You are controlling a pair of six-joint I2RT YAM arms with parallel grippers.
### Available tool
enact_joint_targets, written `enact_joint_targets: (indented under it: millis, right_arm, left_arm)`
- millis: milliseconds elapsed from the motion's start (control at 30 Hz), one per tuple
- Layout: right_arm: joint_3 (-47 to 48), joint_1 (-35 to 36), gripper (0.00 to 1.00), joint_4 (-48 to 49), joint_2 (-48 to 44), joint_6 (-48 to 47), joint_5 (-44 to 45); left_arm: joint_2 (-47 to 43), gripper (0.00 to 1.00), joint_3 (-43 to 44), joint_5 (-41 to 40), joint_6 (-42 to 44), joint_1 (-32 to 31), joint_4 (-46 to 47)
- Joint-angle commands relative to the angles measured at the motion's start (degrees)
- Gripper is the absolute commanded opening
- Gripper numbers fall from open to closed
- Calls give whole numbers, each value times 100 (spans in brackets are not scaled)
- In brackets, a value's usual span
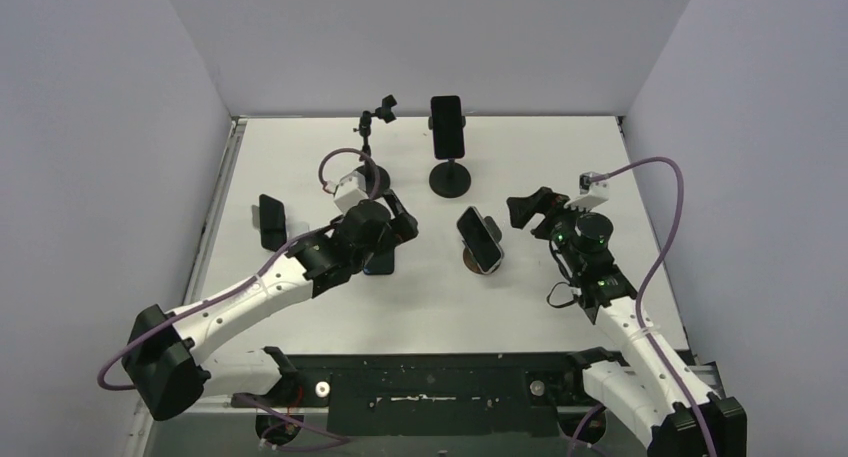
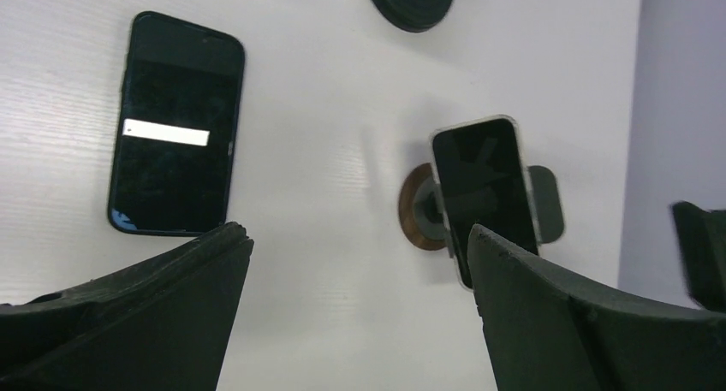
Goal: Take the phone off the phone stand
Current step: Place the phone stand with the phone at the center of the board, then remove the phone from the phone stand.
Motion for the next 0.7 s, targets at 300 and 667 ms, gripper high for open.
enact_joint_targets:
  millis: [300, 667]
  right_arm:
    - [750, 6, 100, -912, -302, 490, 404]
    - [676, 3, 99, -1227, -768, 195, 215]
  left_arm:
    - [-984, 97, -1639, 622, -840, 719, 1521]
    - [910, 97, -331, 1588, -1626, 310, 2058]
